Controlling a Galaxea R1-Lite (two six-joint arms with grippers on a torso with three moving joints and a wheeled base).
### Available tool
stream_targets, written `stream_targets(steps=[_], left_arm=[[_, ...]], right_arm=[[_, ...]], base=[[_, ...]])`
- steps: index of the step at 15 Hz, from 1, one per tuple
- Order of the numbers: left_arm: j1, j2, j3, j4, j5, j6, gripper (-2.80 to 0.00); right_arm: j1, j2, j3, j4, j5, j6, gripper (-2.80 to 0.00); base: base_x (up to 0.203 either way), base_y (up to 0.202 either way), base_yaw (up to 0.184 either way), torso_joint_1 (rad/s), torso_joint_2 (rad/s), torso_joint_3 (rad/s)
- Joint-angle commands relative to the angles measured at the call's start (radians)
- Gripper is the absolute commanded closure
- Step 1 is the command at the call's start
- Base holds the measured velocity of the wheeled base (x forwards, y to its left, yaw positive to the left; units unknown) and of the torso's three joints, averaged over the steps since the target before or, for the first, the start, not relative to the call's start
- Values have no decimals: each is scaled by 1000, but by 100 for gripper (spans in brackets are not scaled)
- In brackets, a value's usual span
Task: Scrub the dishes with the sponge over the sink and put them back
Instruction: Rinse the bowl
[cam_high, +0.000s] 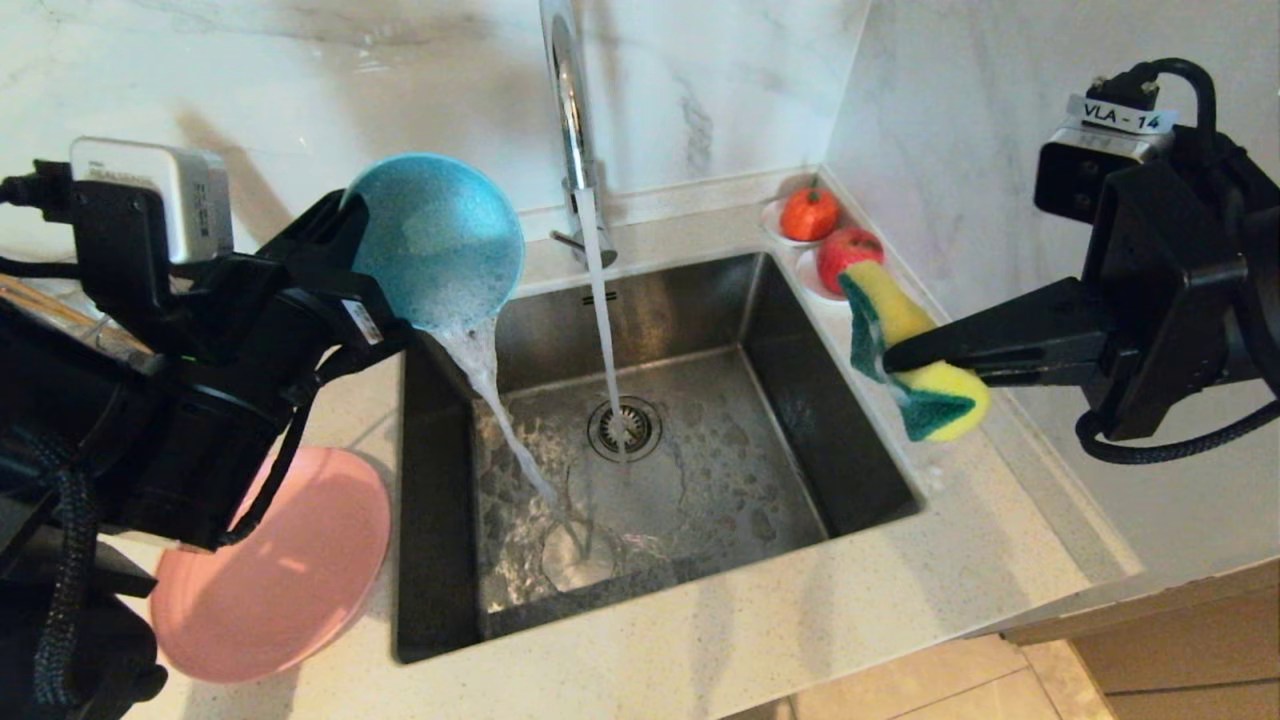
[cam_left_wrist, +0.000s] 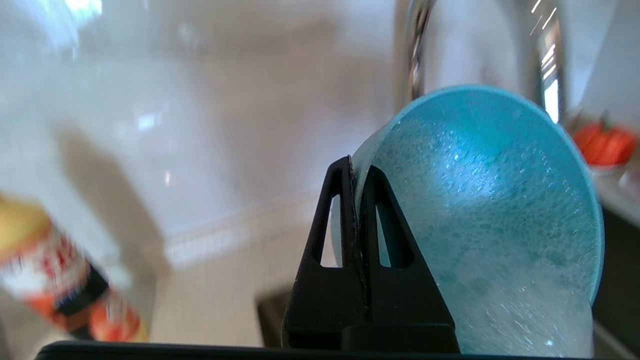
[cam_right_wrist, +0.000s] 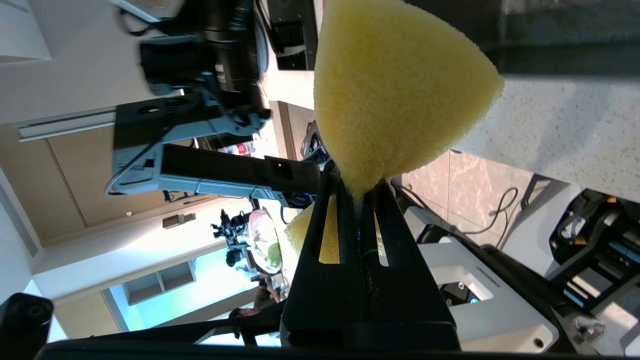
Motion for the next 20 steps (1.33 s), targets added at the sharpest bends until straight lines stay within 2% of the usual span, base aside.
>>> stream_targets(steps=[1, 5, 13, 16, 17, 20], left_arm=[[1, -32, -24, -8, -30, 20, 0], [0, -56, -64, -8, -93, 56, 0], [0, -82, -74, -8, -166, 99, 0], [1, -90, -84, -8, -238, 147, 0], [1, -90, -84, -8, -238, 147, 0], [1, -99, -100, -8, -295, 189, 0]], right_arm=[[0, -3, 7, 5, 3, 2, 0], [0, 4, 9, 2, 3, 1, 0], [-2, 13, 3, -1, 3, -4, 0], [-7, 15, 9, -4, 2, -5, 0], [-7, 15, 9, -4, 2, -5, 0], [-8, 24, 9, -4, 2, -7, 0]], base=[[0, 0, 0, 0, 0, 0], [0, 0, 0, 0, 0, 0], [0, 0, 0, 0, 0, 0], [0, 0, 0, 0, 0, 0], [0, 0, 0, 0, 0, 0], [0, 0, 0, 0, 0, 0]])
